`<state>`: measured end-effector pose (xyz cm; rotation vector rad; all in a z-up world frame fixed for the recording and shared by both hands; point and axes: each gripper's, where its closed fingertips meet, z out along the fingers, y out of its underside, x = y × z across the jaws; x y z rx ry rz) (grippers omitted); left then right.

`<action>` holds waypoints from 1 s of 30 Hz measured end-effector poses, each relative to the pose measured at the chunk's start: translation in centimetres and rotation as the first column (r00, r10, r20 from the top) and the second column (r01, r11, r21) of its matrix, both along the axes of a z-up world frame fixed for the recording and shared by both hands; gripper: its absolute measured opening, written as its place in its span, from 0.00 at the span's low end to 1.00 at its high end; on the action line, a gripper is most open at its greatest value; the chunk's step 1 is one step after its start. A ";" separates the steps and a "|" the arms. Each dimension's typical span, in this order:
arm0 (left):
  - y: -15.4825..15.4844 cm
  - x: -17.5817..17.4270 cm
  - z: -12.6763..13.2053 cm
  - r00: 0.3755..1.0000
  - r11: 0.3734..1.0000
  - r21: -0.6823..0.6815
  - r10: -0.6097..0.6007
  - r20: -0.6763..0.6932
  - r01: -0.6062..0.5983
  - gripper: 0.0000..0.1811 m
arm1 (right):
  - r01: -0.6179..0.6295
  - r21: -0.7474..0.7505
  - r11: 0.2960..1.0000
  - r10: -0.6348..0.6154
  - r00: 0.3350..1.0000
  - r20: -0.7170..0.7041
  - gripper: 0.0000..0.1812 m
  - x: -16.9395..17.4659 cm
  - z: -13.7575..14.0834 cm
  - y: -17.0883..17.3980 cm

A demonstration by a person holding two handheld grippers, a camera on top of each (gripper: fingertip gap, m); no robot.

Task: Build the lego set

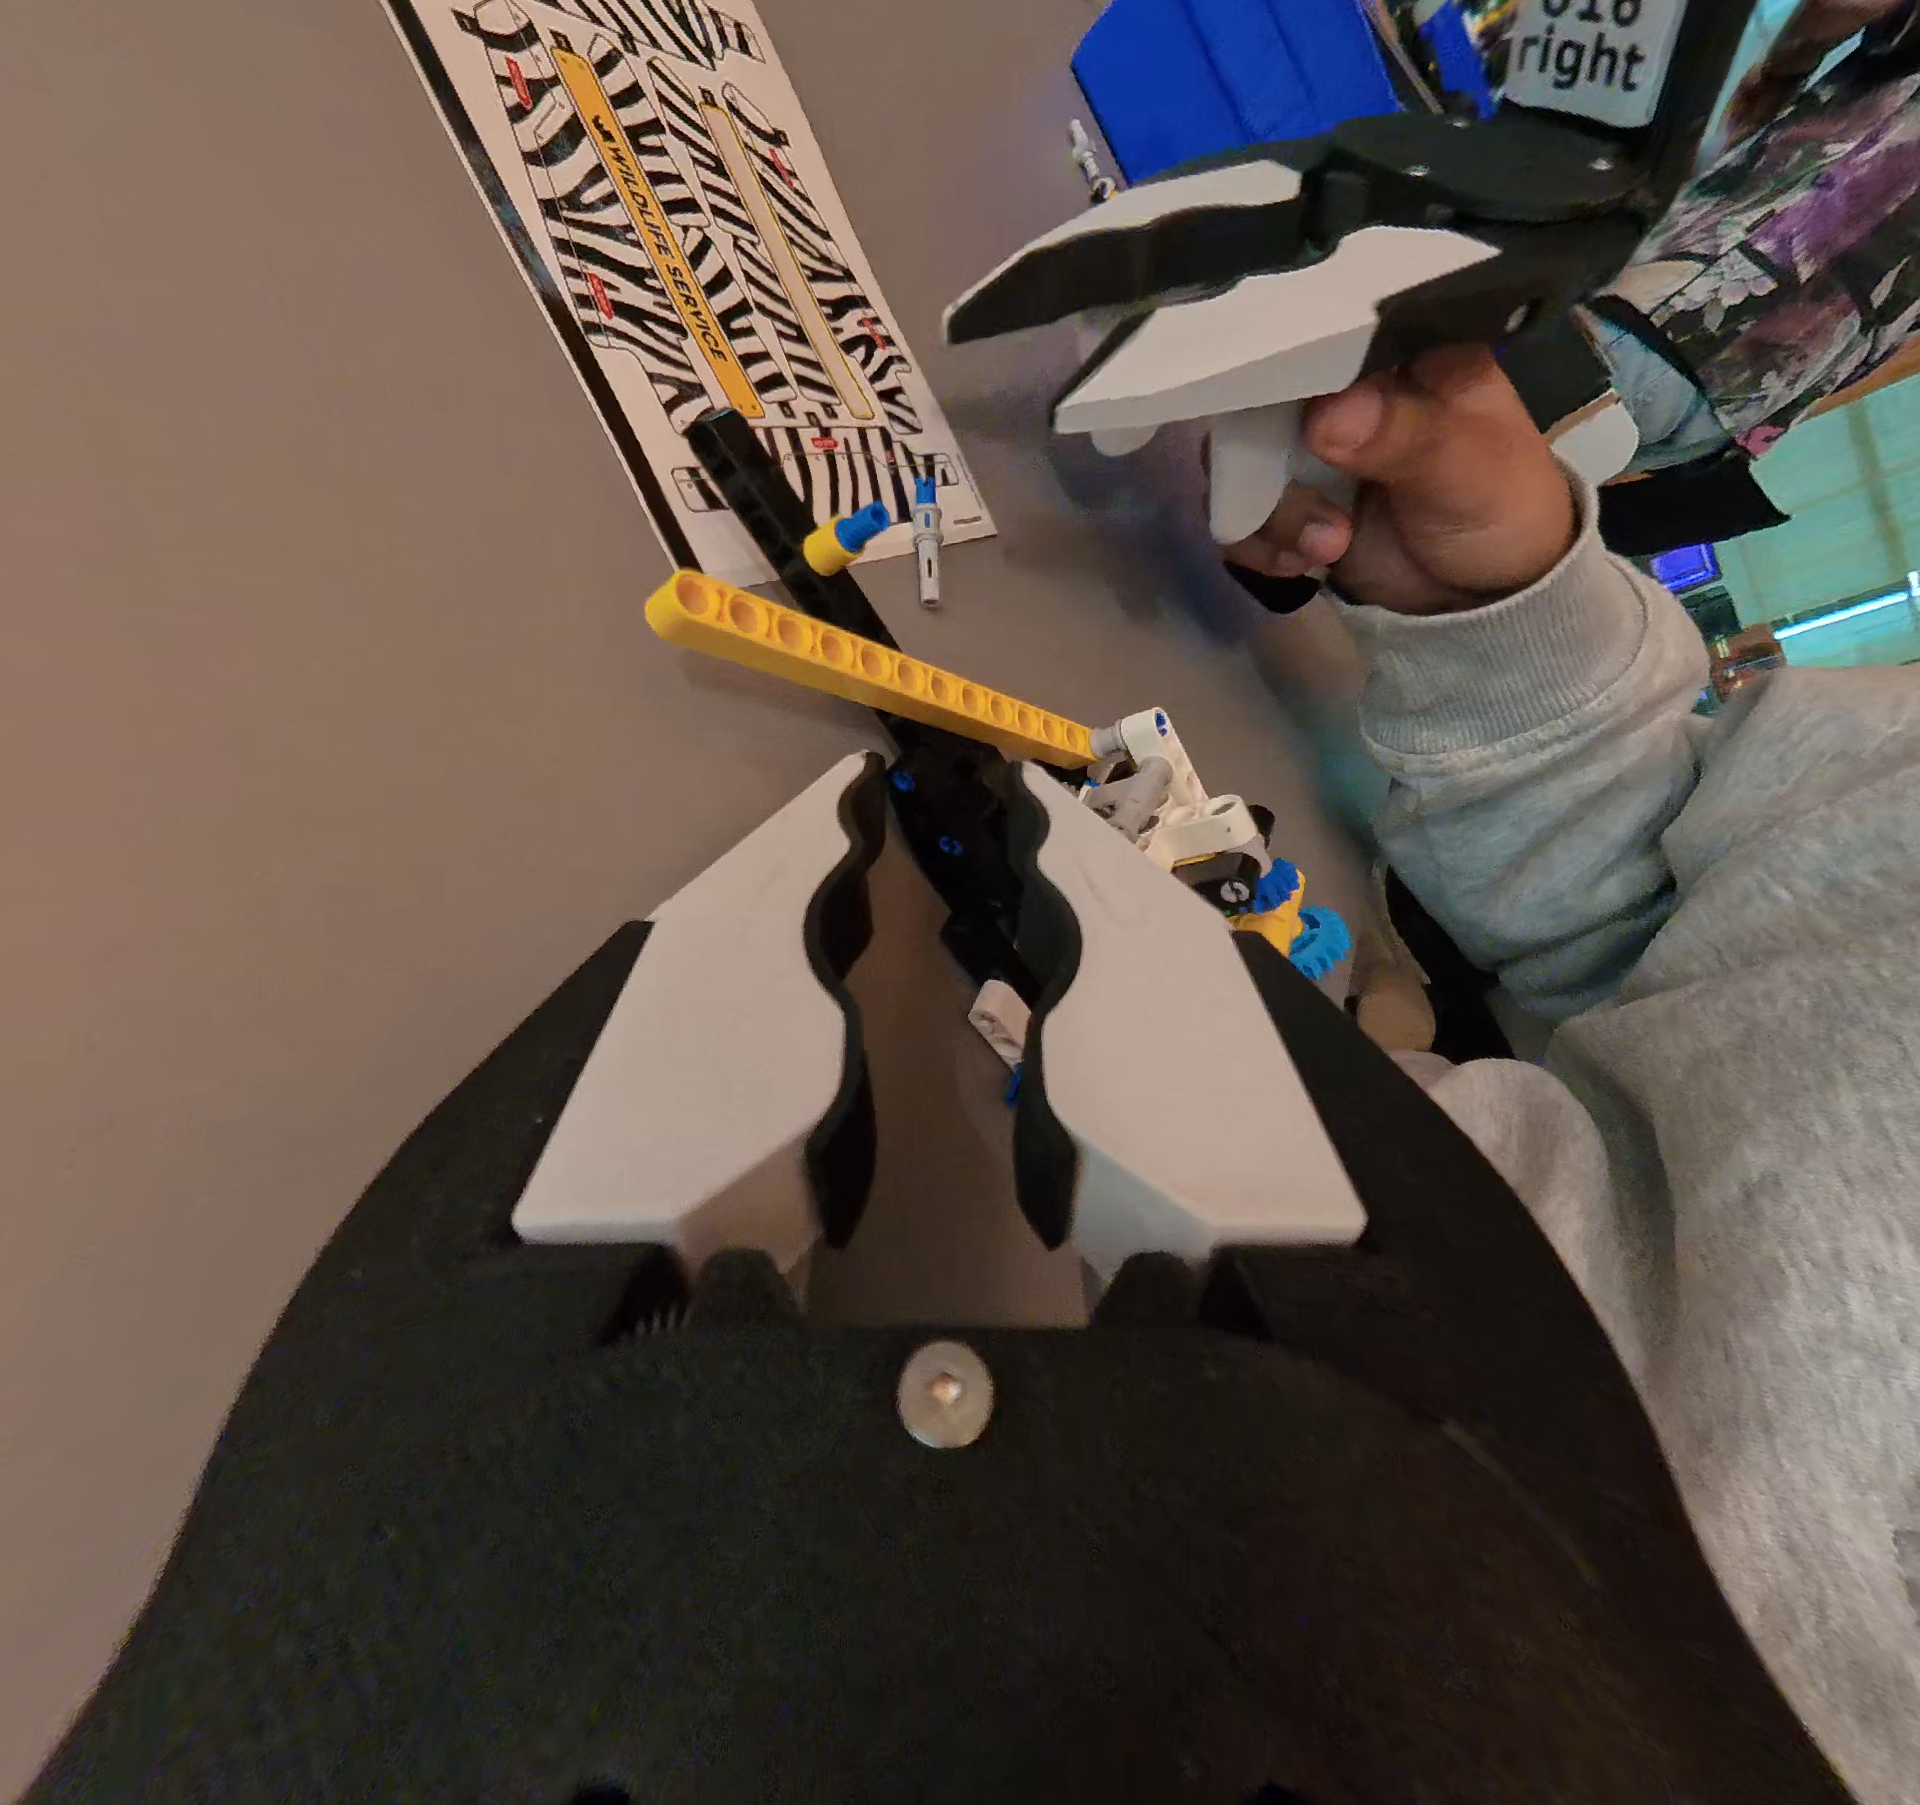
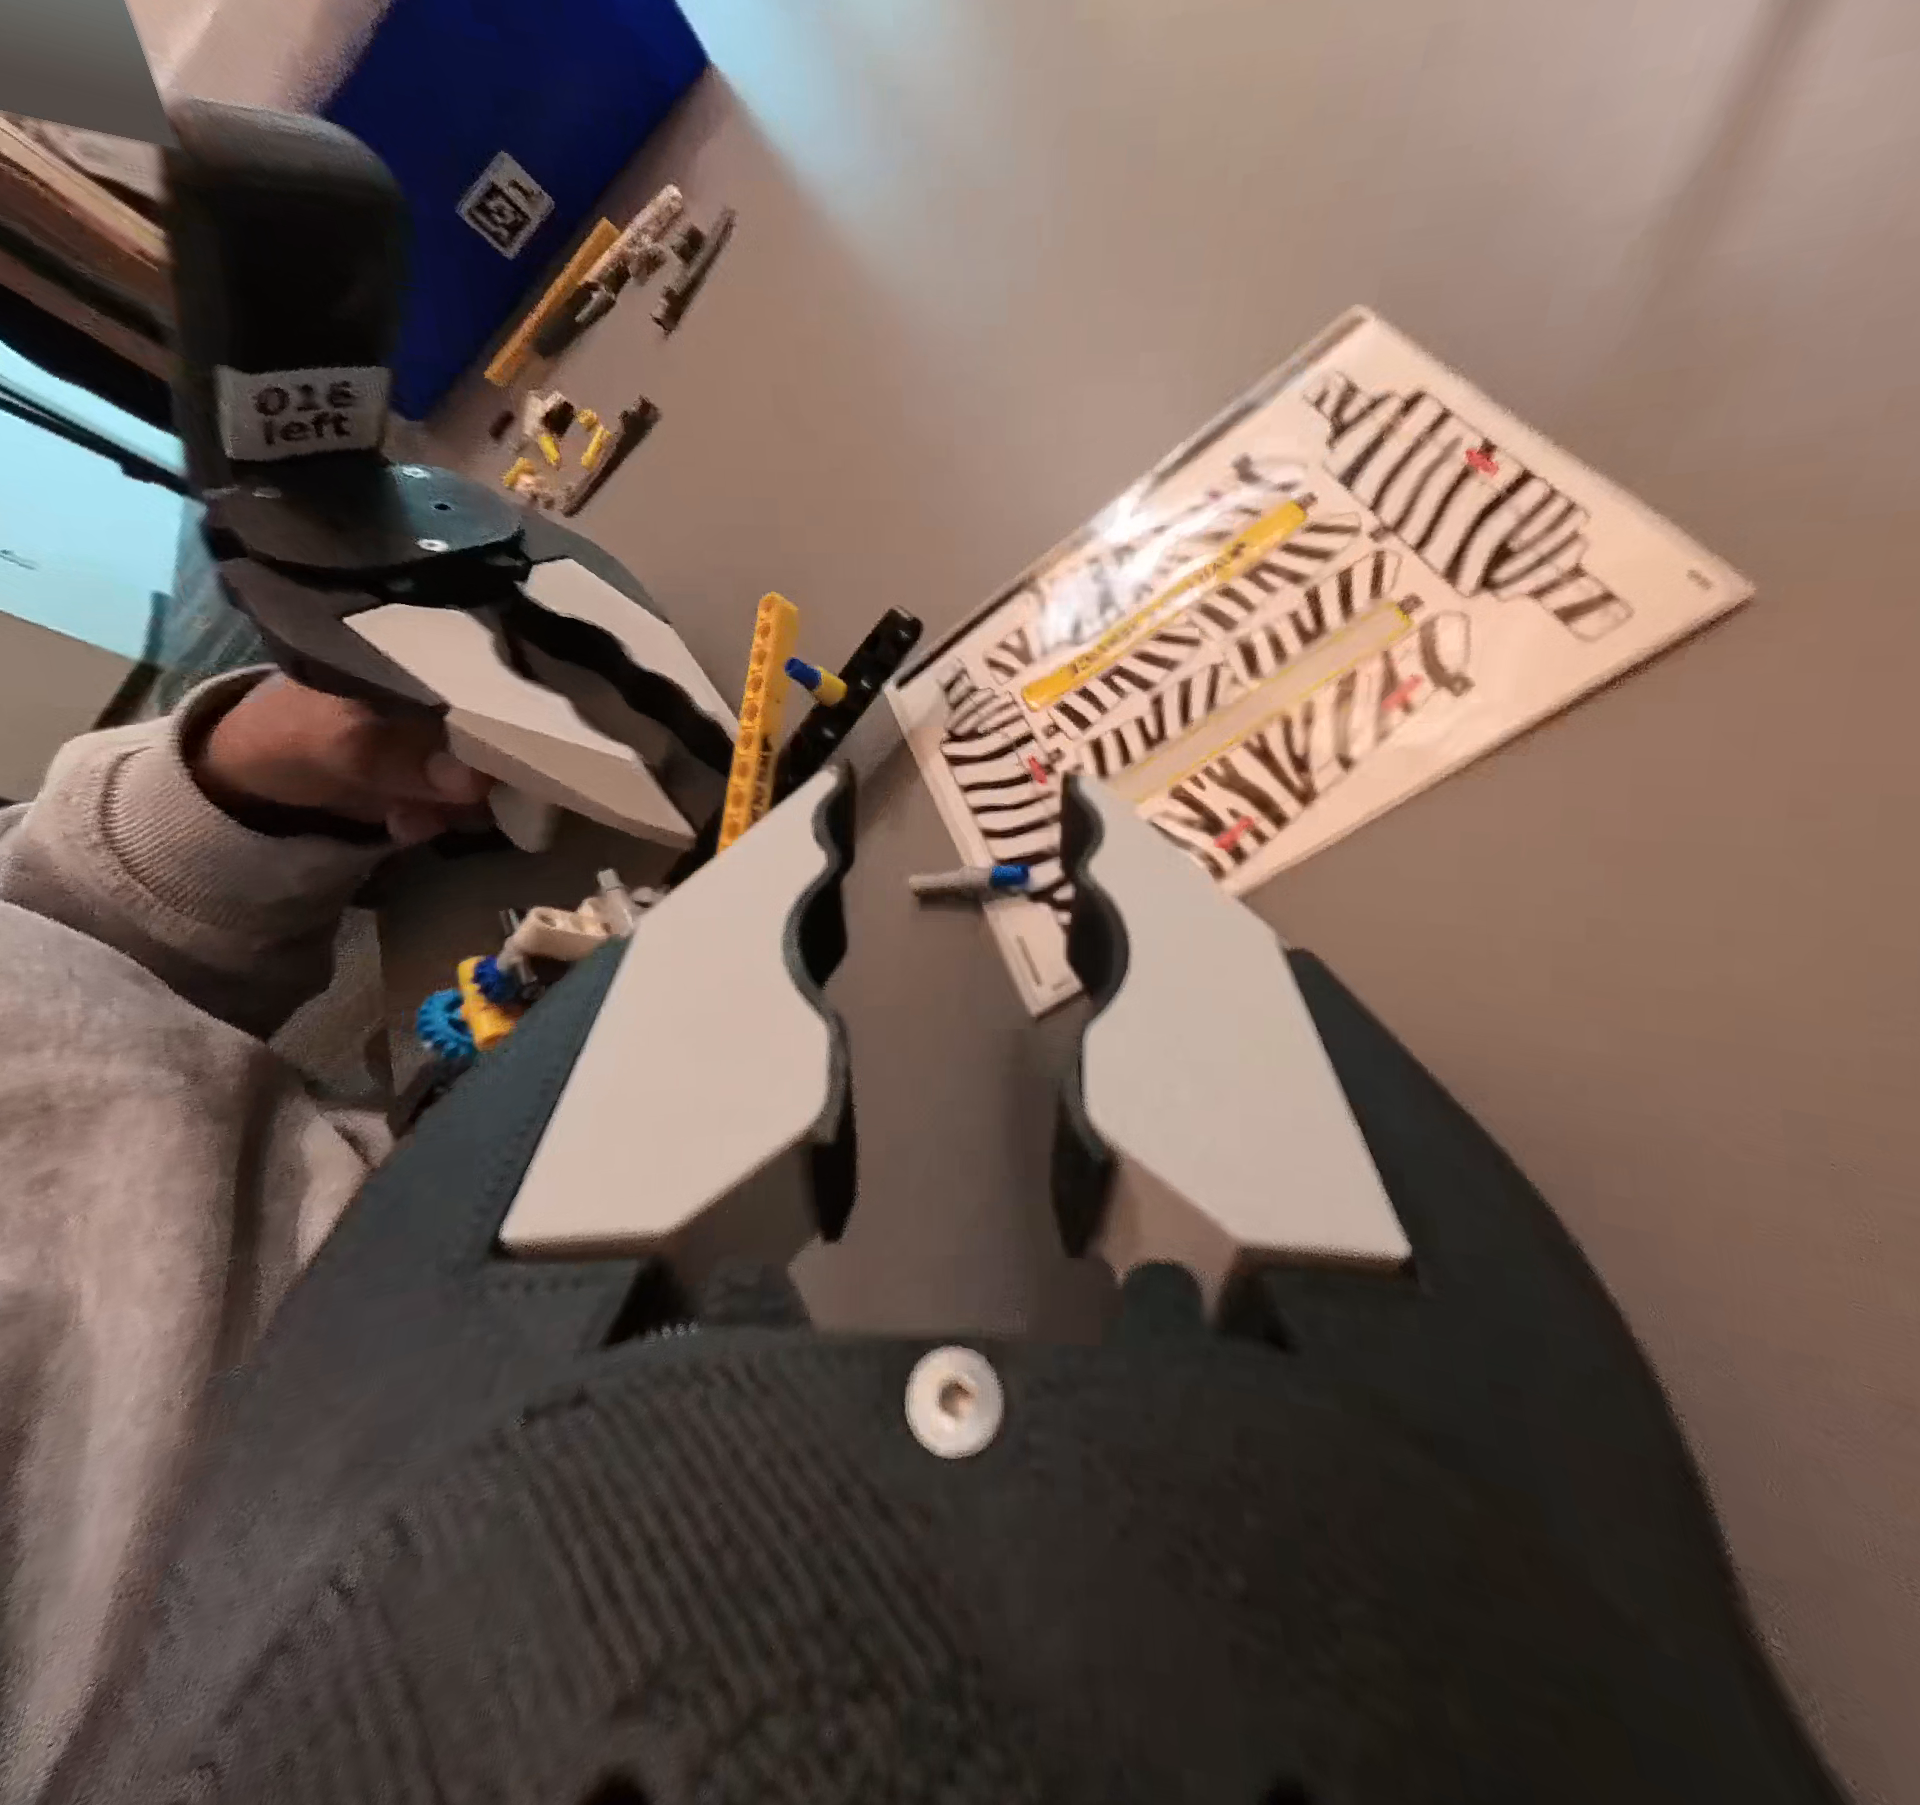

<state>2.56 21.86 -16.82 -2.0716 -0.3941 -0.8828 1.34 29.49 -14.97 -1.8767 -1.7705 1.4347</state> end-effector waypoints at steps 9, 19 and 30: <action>-0.1 0.2 1.2 0.999 0.997 0.077 -0.016 0.032 0.013 0.05 | -0.113 -0.167 0.980 0.125 0.990 0.065 0.17 -0.2 -1.4 -5.3; -0.2 0.2 1.6 0.998 0.995 0.101 -0.024 0.057 0.018 0.07 | -0.132 -0.485 0.864 0.168 0.985 0.031 0.04 -0.2 0.4 -6.6; -0.1 0.8 3.1 0.987 0.982 0.187 -0.059 0.147 0.031 0.05 | -0.120 -0.549 0.827 0.161 0.987 0.027 0.05 -0.3 0.7 -6.6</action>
